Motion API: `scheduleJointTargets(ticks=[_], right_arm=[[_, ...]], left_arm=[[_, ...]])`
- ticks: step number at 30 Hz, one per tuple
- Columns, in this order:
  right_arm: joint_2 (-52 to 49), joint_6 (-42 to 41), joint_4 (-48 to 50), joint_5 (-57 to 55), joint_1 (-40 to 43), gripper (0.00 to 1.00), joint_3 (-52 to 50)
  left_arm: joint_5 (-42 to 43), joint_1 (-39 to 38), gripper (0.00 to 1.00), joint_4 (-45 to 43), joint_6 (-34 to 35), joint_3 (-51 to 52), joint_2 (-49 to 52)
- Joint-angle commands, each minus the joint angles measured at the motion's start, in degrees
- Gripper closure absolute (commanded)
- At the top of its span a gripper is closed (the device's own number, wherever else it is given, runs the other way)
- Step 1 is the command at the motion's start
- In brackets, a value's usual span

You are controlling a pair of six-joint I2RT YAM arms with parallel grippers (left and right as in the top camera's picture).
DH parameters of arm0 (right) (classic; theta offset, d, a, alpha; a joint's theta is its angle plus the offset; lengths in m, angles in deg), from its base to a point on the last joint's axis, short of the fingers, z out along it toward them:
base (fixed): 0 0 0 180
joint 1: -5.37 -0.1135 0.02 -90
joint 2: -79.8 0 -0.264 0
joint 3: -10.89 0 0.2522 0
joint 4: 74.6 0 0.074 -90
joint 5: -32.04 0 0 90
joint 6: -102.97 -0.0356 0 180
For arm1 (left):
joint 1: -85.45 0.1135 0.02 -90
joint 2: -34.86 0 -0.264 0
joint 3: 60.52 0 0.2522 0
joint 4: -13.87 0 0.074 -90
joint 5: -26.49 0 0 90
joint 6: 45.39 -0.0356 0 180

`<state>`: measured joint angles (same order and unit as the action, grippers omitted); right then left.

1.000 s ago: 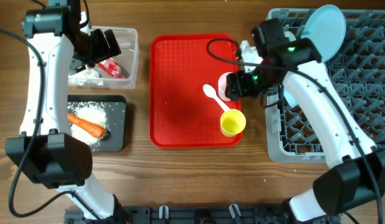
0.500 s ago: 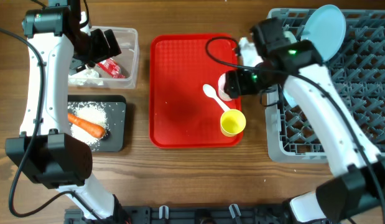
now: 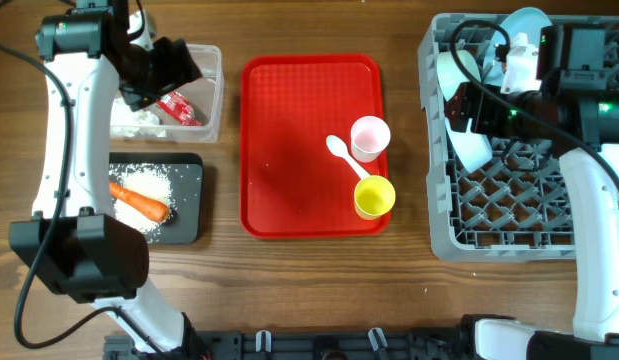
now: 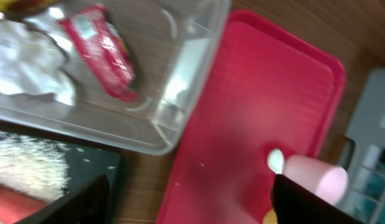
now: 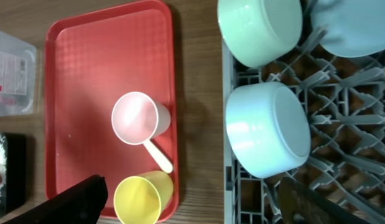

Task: Sort waste into correct bins and load items into the dishwasher rack
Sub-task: 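Reach the left gripper to the yellow cup and grasp it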

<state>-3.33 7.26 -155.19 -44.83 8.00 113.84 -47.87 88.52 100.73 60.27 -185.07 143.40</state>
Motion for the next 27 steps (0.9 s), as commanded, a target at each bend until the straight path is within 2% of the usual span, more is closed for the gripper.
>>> scheduleJointTargets(ticks=[1,3,8,12,15,20,25,27], right_arm=[[0.6,2.1,0.3,-0.2,1.4,0.09,0.8],[0.6,2.6,0.3,-0.5,1.5,0.09,0.8],[0.6,2.3,0.4,-2.2,1.5,0.09,0.8],[0.6,2.3,0.3,-2.2,1.5,0.09,0.8],[0.6,2.1,0.3,-2.2,1.5,0.09,0.8],[0.6,2.1,0.0,-2.2,1.5,0.09,0.8],[0.6,2.1,-0.1,-2.2,1.5,0.09,0.8],[0.6,2.1,-0.1,-2.1,1.5,0.09,0.8]], left_arm=[[6.6,-6.8,0.02,1.3,2.5,0.2,0.0],[6.3,-14.8,0.02,0.3,2.6,0.9,0.0],[-8.5,-34.5,0.01,-0.6,1.2,3.3,0.7],[-8.5,-43.3,0.11,-2.9,2.9,4.6,3.5],[-8.7,-46.0,0.16,-3.6,4.8,5.4,7.7],[-4.5,-46.1,0.17,-4.9,6.0,5.6,12.4],[-2.6,-46.7,0.32,-4.6,6.1,5.8,16.0],[-2.6,-46.7,0.42,-4.1,6.1,5.8,16.3]])
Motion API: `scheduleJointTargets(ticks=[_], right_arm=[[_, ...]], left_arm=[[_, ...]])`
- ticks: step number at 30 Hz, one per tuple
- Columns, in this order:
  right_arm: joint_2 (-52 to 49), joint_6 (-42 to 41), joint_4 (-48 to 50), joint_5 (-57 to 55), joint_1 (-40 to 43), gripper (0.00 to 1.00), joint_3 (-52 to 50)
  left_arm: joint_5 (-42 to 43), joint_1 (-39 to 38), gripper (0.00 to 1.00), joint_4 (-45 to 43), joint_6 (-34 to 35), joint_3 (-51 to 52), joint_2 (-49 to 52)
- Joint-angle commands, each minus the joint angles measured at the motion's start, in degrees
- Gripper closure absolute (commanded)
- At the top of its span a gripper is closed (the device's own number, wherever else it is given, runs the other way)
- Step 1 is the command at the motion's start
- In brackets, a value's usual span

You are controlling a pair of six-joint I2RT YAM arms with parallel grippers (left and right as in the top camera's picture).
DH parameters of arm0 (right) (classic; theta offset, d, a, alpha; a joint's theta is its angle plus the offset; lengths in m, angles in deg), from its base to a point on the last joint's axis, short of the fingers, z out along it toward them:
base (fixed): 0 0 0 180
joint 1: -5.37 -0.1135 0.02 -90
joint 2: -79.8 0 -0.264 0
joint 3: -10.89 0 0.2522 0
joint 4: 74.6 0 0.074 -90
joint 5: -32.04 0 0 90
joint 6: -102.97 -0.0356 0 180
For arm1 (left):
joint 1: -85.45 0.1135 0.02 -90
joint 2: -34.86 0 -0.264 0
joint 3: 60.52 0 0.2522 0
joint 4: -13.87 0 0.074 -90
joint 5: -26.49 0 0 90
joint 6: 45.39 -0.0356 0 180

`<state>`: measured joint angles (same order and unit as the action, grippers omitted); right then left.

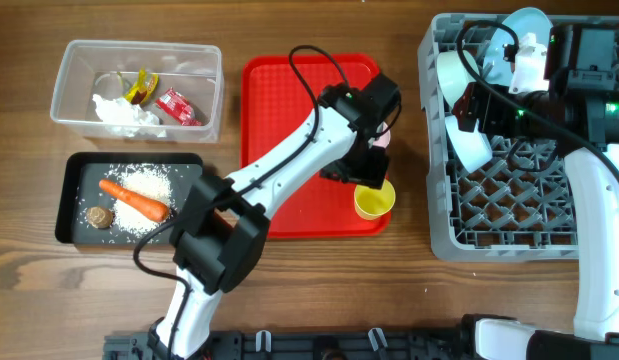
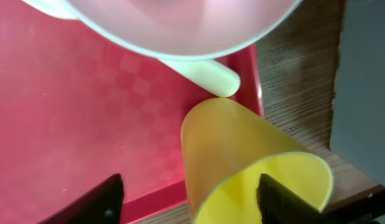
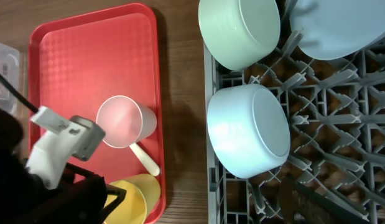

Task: Sort waste into correct bins and load items into the dishwasher rack
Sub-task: 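Reach the left gripper to the yellow cup and grasp it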

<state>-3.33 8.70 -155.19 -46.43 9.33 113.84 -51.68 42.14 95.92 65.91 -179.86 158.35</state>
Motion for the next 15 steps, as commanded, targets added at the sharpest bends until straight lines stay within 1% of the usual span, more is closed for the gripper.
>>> scheduleJointTargets(ticks=[1,2,3,4,5,10,13,15], right_arm=[[0.6,0.6,-0.1,-0.6,0.2,0.09,0.8],[0.6,0.6,-0.1,-0.6,0.2,0.09,0.8],[0.6,-0.4,0.0,-0.6,0.2,0.09,0.8],[0.6,-0.4,0.0,-0.6,0.2,0.09,0.8],[0.6,-0.4,0.0,-0.6,0.2,0.09,0.8],[0.6,-0.4,0.1,-0.6,0.2,0.09,0.8],[0.6,-0.4,0.0,-0.5,0.2,0.09,0.8],[0.6,-0.4,-0.1,-0.5,0.2,0.09,0.8]], left_arm=[[1.2,-0.3,0.52,0.9,0.4,0.6,1.5],[0.9,-0.3,0.63,0.9,0.5,0.6,1.5],[0.1,-0.3,0.80,0.7,1.4,0.6,1.5],[-0.1,-0.3,0.89,0.5,2.0,0.6,1.5],[-0.1,-0.4,0.96,0.5,2.3,0.6,1.5],[-0.2,-0.3,0.96,0.6,6.1,0.6,1.5],[0.2,-0.2,0.96,2.3,6.2,0.6,1.4],[2.0,0.5,0.96,4.4,5.9,0.6,0.6]])
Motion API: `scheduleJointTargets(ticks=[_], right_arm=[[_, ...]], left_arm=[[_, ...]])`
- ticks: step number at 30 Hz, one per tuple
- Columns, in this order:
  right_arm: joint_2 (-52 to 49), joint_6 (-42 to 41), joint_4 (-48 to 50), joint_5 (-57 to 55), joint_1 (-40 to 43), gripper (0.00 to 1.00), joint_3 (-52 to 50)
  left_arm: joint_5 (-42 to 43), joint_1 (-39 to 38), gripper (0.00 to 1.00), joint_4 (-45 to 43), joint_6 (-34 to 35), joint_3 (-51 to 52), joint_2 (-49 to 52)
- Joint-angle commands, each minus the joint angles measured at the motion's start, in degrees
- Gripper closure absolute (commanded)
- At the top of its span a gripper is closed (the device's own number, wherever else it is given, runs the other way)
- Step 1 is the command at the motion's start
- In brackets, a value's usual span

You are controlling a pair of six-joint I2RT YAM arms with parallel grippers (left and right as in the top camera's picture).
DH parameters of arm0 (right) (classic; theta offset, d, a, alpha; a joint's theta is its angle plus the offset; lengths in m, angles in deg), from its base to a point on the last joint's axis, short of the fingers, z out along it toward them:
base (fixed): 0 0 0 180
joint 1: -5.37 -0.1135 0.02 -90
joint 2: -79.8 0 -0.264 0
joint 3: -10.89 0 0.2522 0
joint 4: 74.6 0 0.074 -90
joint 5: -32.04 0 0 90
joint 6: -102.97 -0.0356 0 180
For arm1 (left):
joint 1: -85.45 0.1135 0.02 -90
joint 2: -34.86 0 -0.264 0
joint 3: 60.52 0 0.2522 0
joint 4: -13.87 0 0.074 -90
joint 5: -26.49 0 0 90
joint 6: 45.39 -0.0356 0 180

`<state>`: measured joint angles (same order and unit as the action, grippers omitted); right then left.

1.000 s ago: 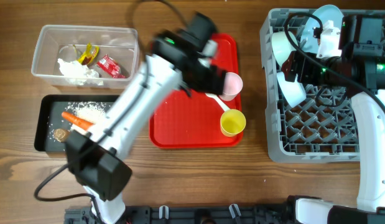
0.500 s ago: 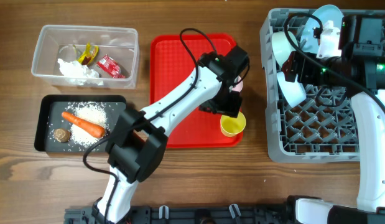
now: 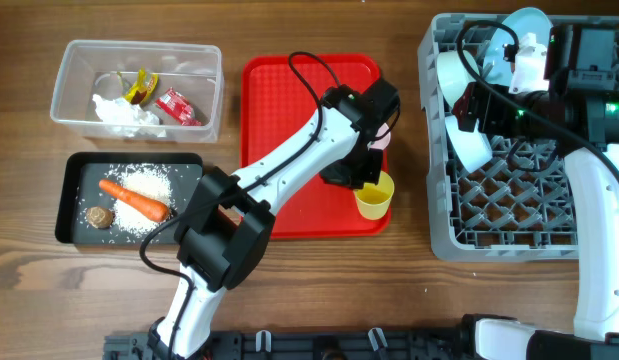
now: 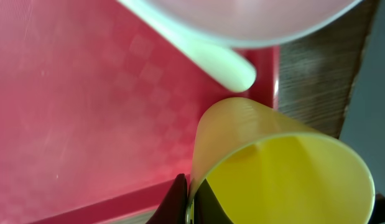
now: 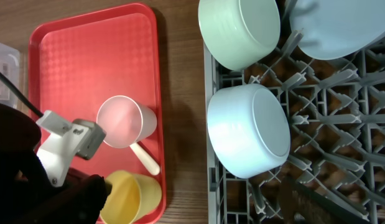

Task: Sort waste into correct bins and load items into the dishwasher rack
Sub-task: 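Reach the left gripper to the yellow cup and grasp it, then lift the yellow cup with the left gripper toward the right gripper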

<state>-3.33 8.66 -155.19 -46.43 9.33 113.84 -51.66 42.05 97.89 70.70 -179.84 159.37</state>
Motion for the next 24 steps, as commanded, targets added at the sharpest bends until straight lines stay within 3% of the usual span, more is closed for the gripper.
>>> scheduleJointTargets(ticks=[1,8,13,19,24], right_arm=[[0.6,-0.3,-0.1,0.0,0.2,0.09,0.8],[0.4,1.3,2.2,17.3,0.2,0.09,-1.0],[-0.4,4.4,8.3,35.3,0.2,0.09,-4.5],[-1.7,2.3,25.7,57.3,-0.6,0.06,-12.6],[-2.6,-5.3,40.5,62.5,-2.4,0.04,-18.6]], left_arm=[[3.6,1.2,0.96,3.6,-0.2,0.5,-1.2],[20.2,13.0,0.96,3.0,-8.3,0.5,-11.5],[37.8,24.8,0.96,0.2,-13.9,0.5,-14.1],[57.9,31.1,0.96,-2.2,-23.8,0.6,-14.0],[64.0,31.2,0.96,-2.8,-29.5,0.6,-14.1]])
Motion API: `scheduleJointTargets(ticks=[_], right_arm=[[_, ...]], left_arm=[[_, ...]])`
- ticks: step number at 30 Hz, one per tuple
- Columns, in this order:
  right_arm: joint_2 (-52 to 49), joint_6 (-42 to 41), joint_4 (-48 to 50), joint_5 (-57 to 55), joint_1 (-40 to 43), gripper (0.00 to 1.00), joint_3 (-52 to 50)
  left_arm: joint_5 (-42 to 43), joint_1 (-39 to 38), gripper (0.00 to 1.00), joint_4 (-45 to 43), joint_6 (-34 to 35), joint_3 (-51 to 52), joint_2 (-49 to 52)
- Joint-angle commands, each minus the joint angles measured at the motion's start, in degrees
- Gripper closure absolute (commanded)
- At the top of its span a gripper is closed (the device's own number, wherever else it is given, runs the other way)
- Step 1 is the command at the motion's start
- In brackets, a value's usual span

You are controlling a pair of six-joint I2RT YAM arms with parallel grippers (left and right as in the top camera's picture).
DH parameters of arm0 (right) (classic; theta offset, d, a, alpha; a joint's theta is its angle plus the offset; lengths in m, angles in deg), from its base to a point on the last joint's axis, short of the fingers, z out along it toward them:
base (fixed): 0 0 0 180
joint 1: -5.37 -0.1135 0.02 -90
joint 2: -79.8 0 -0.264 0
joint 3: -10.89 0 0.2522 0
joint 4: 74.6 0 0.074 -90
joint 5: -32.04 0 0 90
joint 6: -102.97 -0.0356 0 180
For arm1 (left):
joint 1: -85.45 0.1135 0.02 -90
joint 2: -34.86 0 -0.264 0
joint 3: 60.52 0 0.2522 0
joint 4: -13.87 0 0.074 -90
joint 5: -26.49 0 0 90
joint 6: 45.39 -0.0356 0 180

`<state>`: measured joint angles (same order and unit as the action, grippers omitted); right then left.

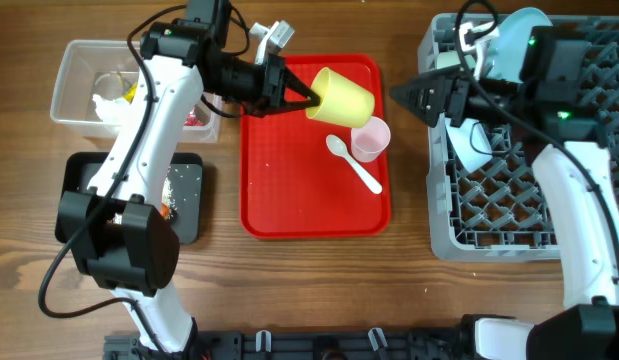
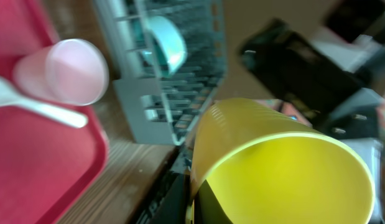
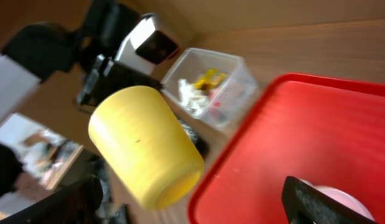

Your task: Sort waste into correct bins and load items into the dishwasher rack

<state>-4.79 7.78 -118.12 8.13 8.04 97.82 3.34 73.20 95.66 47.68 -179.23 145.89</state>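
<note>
My left gripper (image 1: 309,100) is shut on the rim of the yellow cup (image 1: 342,95), which hangs on its side over the far part of the red tray (image 1: 309,210). The cup fills the left wrist view (image 2: 279,162), with the fingers pinching its wall. On the tray stand a pink cup (image 1: 370,139) and a white spoon (image 1: 355,165). My right gripper (image 1: 414,95) is open just right of the yellow cup (image 3: 145,146), mouth facing it, holding nothing. The grey dishwasher rack (image 1: 489,235) holds pale bowls at its far end.
A clear waste bin (image 1: 74,75) with wrappers sits at the far left. A black tray (image 1: 184,205) with rice lies in front of it, mostly under my left arm. The rack's wall (image 1: 429,150) stands close to the red tray's right edge.
The yellow cup was upright at the tray's near right corner in my left gripper; now it is lifted and tipped above the tray's far side. My right gripper has left the rack and faces it.
My left gripper was open over the clear bin while the right hung over the rack. Then the left stood open around the yellow cup on the tray, then shut on its rim. Now the cup is in the air between both grippers.
</note>
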Motion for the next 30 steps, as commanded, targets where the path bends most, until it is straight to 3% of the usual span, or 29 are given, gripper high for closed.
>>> scheduleJointTargets(ticks=[1,14,30], right_arm=[[-1.3,-4.5,5.2,9.3,-1.4,0.04,-3.3],[-1.5,-11.8,16.3,9.7,-9.6,0.04,-3.6],[-1.5,-14.5,20.3,7.2,-12.3,0.30,-3.6]], left_arm=[[10.9,0.0,0.96,-1.3,-7.4,0.0,-0.6],[12.0,0.0,0.96,-5.4,-7.3,0.0,-0.6],[12.0,0.0,0.96,-5.7,-7.3,0.0,-0.5]])
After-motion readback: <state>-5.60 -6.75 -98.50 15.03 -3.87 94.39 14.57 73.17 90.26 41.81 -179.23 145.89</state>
